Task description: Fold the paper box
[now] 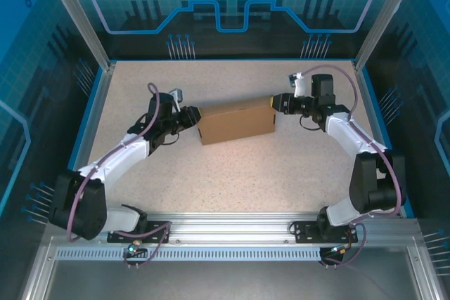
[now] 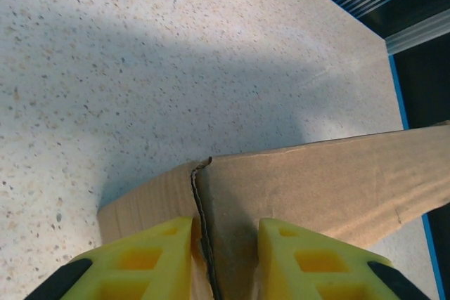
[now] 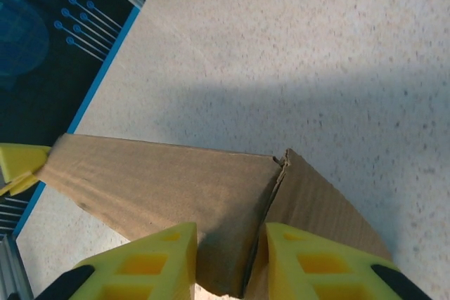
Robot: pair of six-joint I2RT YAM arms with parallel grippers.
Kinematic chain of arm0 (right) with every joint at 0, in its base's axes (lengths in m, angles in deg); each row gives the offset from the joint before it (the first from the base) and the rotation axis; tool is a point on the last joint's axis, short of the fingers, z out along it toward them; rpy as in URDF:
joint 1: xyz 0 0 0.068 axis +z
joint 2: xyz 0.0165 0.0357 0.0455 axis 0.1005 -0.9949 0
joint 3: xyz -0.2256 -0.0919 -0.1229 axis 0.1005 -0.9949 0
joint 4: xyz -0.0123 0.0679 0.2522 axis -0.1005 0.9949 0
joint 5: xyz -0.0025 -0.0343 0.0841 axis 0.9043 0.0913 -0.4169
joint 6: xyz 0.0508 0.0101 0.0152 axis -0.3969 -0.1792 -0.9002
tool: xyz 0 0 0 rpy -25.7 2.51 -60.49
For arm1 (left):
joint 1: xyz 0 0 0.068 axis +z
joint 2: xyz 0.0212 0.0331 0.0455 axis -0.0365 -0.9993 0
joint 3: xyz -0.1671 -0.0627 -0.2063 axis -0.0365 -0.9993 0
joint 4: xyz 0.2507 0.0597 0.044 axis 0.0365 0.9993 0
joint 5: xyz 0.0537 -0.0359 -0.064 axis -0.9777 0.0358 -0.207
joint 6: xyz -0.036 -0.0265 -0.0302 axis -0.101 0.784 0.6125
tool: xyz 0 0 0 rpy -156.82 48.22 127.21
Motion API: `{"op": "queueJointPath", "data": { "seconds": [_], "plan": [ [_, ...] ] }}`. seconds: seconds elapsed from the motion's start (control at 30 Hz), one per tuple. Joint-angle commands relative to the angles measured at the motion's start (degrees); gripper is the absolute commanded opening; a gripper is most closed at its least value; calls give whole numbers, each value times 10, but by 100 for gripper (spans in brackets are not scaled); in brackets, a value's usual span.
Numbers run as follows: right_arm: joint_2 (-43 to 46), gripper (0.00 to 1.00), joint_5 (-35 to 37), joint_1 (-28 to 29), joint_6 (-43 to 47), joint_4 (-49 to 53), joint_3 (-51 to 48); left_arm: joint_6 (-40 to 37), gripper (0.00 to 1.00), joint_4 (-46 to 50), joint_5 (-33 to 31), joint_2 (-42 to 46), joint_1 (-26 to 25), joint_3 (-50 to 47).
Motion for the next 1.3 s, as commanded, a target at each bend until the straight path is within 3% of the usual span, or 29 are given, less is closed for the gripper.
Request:
{"op": "queueJointPath", "data": {
  "seconds": [0.0,0.27,0.37,0.57,1.0,1.27],
  "plan": [
    [-23,29,-83,20,-19,-57,38,-28,29,-21,46,-36,-12,68],
    [-124,26,-78,20,29,-82,123,-69,29,-13,45,-159,5,211],
    [-142,26,-85,21,55,-74,128,-73,28,-28,50,-181,4,218],
    [-115,28,-81,22,99,-59,73,-82,28,-69,59,-161,-2,156],
    [-44,41,-44,38,57,-103,-74,-72,30,-139,43,-96,-35,-5],
    [-51,44,-23,42,35,-134,-139,-60,34,-200,35,-114,-44,-84]
  ]
}}
